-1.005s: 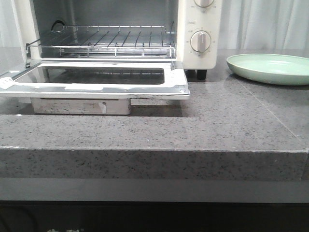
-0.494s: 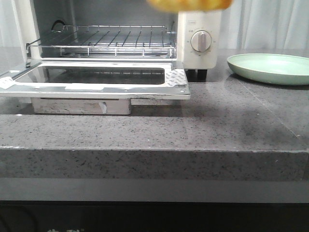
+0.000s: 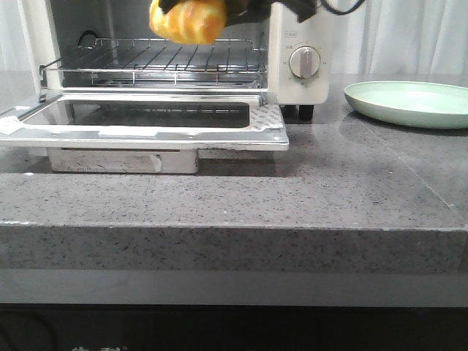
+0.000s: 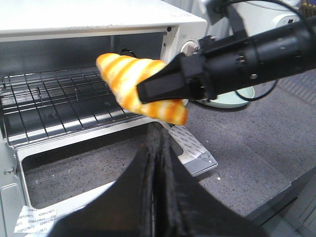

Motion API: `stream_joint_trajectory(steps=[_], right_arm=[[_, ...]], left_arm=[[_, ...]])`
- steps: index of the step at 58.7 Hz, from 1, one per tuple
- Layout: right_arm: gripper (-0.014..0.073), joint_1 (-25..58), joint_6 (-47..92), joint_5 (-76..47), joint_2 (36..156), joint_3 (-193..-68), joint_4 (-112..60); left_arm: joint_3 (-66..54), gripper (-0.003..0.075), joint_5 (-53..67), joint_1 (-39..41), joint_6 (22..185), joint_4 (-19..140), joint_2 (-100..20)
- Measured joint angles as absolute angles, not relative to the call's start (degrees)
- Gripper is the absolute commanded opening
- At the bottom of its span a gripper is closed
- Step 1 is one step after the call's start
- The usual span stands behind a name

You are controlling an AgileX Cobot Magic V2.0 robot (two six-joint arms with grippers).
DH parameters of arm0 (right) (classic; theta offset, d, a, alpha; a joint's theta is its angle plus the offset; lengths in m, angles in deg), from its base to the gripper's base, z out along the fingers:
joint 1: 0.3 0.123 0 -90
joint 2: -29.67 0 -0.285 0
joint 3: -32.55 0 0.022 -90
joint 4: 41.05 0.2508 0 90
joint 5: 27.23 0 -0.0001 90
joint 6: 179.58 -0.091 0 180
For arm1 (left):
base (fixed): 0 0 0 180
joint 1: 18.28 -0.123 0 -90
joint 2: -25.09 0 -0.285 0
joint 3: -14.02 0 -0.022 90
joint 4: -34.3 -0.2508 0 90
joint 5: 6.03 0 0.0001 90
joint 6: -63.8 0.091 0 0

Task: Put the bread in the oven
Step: 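Lift the croissant with the right gripper and carry it toward the oven, then lower the croissant onto the oven rack and open the right gripper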

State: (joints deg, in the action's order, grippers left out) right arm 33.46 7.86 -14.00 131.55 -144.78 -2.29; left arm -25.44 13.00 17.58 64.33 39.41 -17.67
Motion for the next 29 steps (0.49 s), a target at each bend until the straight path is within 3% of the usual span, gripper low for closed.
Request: stream_joint_trajectory(steps=[18,29], right_arm=[[0.0179,33.46,7.86,-15.77,138.77,-151.11,-0.49],[0.0286,33.46,7.86,-19.6,138.99,-151.21,-0.14]], left_arm=[[-25.44,-0.002,13.0,17.58,64.33,39.41,-17.67],[-25.44,-0.002,13.0,17.58,64.33,39.41,-17.67]])
